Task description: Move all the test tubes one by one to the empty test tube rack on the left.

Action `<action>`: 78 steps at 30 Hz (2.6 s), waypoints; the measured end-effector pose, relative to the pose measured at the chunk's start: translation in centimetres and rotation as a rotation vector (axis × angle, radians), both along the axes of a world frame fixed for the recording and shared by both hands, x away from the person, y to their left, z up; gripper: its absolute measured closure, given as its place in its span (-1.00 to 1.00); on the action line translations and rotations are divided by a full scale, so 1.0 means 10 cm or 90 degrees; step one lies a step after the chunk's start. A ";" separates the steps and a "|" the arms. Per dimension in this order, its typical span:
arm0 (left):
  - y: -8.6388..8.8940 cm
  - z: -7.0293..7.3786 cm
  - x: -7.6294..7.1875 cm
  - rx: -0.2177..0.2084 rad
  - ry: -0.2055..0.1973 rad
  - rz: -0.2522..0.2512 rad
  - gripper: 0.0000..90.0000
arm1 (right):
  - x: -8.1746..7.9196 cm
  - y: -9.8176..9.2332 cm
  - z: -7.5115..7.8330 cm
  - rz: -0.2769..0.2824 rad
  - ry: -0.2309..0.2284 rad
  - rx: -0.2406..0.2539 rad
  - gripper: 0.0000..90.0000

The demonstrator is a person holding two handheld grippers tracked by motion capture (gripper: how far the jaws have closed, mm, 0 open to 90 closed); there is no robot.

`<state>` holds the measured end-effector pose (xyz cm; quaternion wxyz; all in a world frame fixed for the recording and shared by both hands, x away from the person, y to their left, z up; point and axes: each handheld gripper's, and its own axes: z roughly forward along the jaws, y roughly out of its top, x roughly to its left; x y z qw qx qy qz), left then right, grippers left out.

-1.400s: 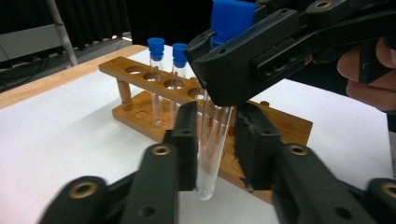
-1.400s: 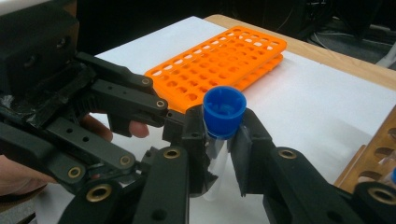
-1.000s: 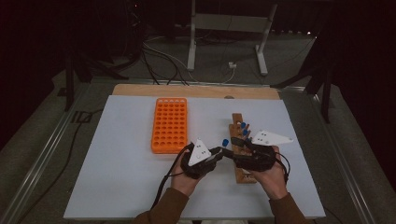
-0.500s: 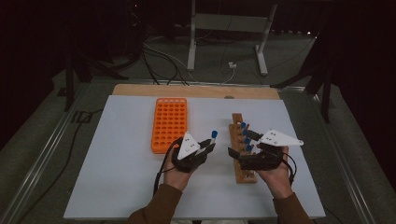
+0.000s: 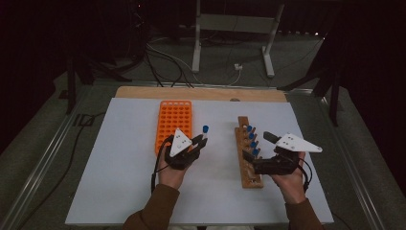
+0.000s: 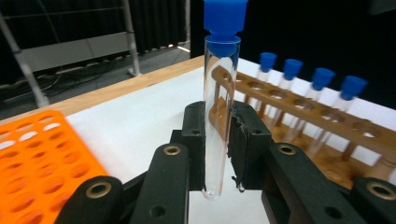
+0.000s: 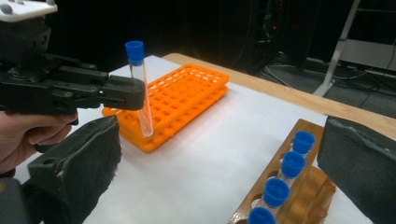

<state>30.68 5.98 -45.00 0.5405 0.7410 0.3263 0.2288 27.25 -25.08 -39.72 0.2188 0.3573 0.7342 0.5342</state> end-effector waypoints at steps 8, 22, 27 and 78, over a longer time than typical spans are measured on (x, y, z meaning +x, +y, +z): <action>0.11 -0.03 0.07 0.007 0.005 0.027 0.74 | 0.01 -0.04 -0.01 -0.003 0.001 0.010 -1.00; 0.26 -0.18 0.13 0.022 0.023 0.064 0.73 | 0.01 -0.06 -0.02 -0.002 0.004 0.021 -1.00; 0.30 -0.24 0.15 0.028 0.032 0.076 0.74 | 0.01 -0.07 -0.02 0.000 0.002 0.023 -1.00; 0.56 -0.36 0.02 0.004 0.120 0.063 -0.05 | 0.03 -0.19 -0.09 -0.017 0.023 0.009 -0.99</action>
